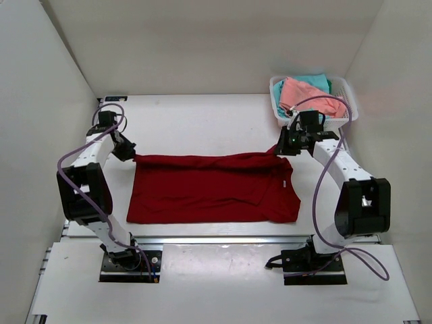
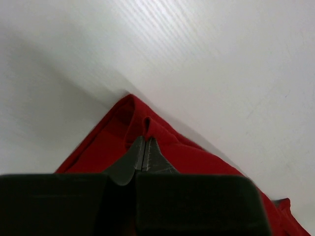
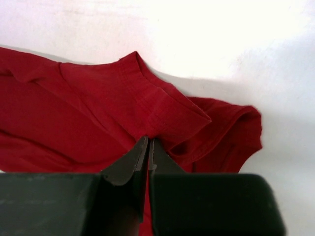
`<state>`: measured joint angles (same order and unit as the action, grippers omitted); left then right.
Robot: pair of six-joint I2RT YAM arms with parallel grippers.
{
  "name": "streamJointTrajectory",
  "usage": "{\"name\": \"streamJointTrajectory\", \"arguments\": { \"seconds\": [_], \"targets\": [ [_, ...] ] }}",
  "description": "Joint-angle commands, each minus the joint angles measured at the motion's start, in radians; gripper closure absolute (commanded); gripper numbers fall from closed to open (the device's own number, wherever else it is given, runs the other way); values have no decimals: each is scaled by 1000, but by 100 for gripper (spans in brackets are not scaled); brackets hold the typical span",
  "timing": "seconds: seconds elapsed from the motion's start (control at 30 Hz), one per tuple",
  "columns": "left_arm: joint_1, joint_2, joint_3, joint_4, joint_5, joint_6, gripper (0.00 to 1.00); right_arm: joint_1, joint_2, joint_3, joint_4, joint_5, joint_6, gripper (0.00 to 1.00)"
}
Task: Fold and stack the t-shirts
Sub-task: Fold the other side of the tshirt into a rectangle
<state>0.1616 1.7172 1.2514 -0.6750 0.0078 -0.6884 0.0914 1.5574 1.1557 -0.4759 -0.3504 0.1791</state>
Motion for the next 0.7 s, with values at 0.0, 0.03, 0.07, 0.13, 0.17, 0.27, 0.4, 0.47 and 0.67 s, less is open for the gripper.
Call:
{"name": "streamJointTrajectory", "arguments": {
  "seconds": [0.0, 0.03, 0.07, 0.13, 0.17, 0.27, 0.4, 0.47, 0.67],
  "targets": [
    [12, -97, -59, 20, 6, 24, 100, 2, -88, -59, 36, -10, -20, 100],
    [13, -123, -78, 18, 6, 27, 100, -1, -112, -82, 40, -6, -23, 100],
    [21, -129, -101, 23, 9, 32, 100, -1, -144, -100, 42, -13, -27, 100],
    [18, -168, -141, 28, 11, 35, 100, -1, -177, -129, 48, -12, -32, 100],
    [26, -180, -159, 31, 9, 38, 100, 2, -192, -154, 52, -15, -30, 99],
    [35, -229, -211, 35, 4, 50, 100, -4, -244, -204, 56, -16, -30, 100],
    [33, -277, -279, 45, -5, 55, 100, -5, -298, -255, 59, -18, -33, 100],
    [36, -291, -297, 51, -6, 59, 100, -5, -315, -280, 60, -16, -36, 100],
    [36, -320, -352, 65, -5, 47, 100, -8, -370, -358, 69, -7, -32, 100]
  ]
}}
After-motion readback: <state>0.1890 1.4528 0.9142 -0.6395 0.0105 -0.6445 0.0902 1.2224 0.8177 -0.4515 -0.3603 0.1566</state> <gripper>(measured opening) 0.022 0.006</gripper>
